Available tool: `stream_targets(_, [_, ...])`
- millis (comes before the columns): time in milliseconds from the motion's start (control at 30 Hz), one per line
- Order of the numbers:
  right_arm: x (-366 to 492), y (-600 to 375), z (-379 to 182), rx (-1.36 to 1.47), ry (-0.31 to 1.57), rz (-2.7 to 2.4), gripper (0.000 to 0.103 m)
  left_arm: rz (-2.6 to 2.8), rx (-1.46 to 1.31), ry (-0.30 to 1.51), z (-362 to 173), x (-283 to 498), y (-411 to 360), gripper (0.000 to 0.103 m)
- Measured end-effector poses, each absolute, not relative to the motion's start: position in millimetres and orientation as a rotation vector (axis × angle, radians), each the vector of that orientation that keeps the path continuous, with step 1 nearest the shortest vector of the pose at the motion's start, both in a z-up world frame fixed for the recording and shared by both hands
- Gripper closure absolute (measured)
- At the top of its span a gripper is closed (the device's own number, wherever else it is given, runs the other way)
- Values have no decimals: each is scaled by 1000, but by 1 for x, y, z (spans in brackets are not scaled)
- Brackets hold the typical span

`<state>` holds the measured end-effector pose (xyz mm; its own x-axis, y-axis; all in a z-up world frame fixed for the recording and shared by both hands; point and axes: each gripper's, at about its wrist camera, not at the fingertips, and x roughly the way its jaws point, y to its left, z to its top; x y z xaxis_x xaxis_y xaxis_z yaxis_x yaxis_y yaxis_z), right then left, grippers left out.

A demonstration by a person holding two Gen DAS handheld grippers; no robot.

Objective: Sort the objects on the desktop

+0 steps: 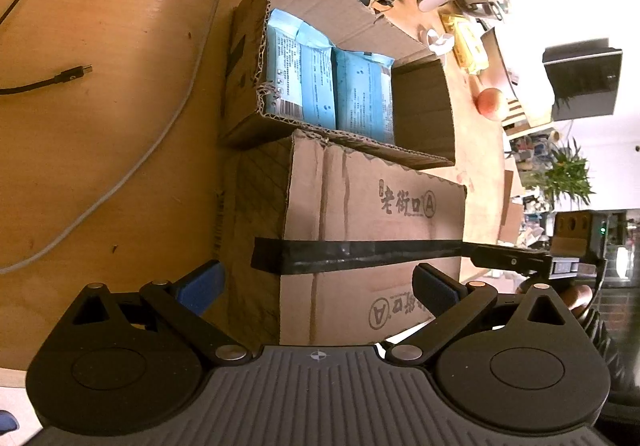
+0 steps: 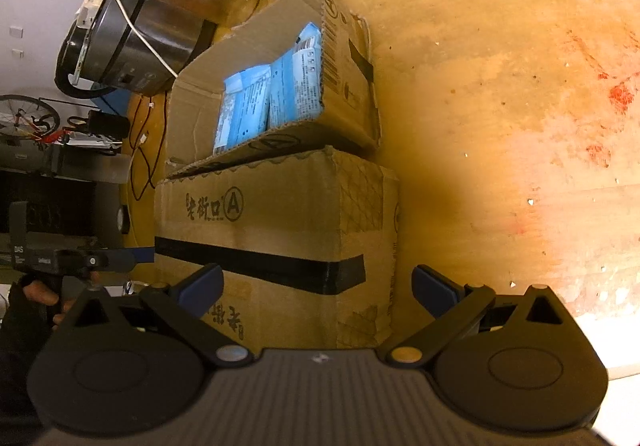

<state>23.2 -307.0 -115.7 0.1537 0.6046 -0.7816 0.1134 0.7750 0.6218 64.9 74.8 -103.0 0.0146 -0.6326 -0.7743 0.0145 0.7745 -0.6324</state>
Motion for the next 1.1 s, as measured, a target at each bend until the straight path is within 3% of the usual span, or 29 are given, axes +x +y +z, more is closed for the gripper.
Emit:
stream_targets(133, [25,-306,-115,636,1387,383,4,-554,-556,1479,-104,65,80,1])
stream_targets(200, [25,-309,-117,637,1390,378,18,-549,-555,1473,-104,67,80,5])
stream_targets(267, [26,-309,-119,639,1398,372,47,-542,-542,1474,-105,68,79,23])
stream_targets(333, [25,-311,-121,667,1397,384,61,-539,-524,1476,-106,69,77,34])
stream_targets(400, [26,-311,-120,674,1392,386,62,-520,-471,1482,-107,70,73,45])
stream_targets(500, [26,-310,-120,671,1392,385,63,-503,-449,1487,-108,70,73,52])
stream_targets(1100, [24,-311,-114,673,1406,355,66,-477,-474,1480,-102,57,73,54])
